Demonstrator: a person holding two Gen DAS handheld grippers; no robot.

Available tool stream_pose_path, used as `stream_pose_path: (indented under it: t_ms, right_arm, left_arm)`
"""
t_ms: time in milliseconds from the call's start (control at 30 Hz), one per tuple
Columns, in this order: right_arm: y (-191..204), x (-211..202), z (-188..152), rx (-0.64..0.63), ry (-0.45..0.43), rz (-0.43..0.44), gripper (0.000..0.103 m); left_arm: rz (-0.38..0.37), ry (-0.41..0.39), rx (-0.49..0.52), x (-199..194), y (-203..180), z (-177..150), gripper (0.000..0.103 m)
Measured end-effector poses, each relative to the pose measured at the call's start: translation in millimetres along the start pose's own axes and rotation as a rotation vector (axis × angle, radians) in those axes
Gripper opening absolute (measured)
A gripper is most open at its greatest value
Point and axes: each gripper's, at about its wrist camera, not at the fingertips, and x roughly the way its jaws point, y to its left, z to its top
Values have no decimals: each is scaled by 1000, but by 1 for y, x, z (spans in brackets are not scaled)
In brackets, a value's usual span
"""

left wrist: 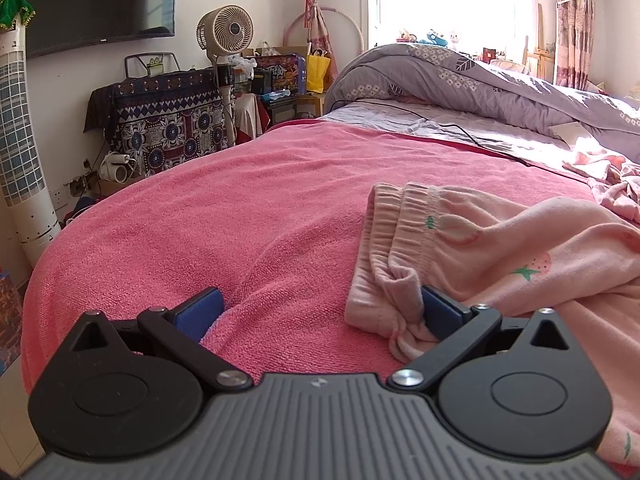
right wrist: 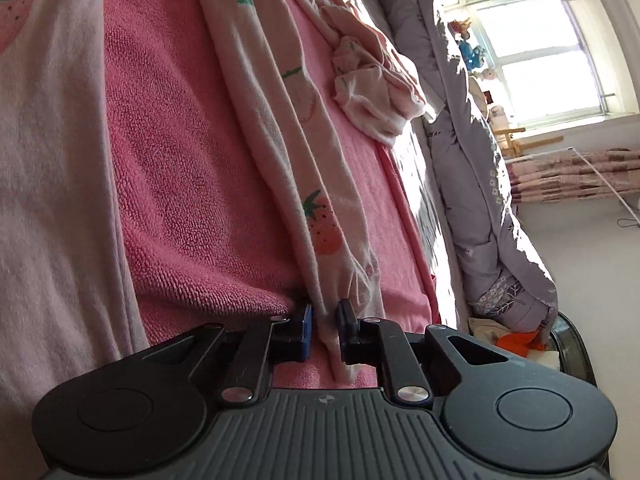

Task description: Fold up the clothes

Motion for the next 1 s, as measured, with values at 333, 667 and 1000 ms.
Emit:
stream_pose_path:
  t_ms: [333, 667, 1000]
  right_arm:
    - [-23, 5, 8, 106, -27, -270, 8]
    - [-72, -99, -19, 230, -149, -521, 8]
    - [26, -162, -93, 399, -129, -498, 8]
  left_arm:
    - [-2, 7, 1, 1, 1, 2, 103]
    - [-21, 12, 12, 1, 4, 3, 103]
    - [-55, 94, 68, 9, 6, 18, 103]
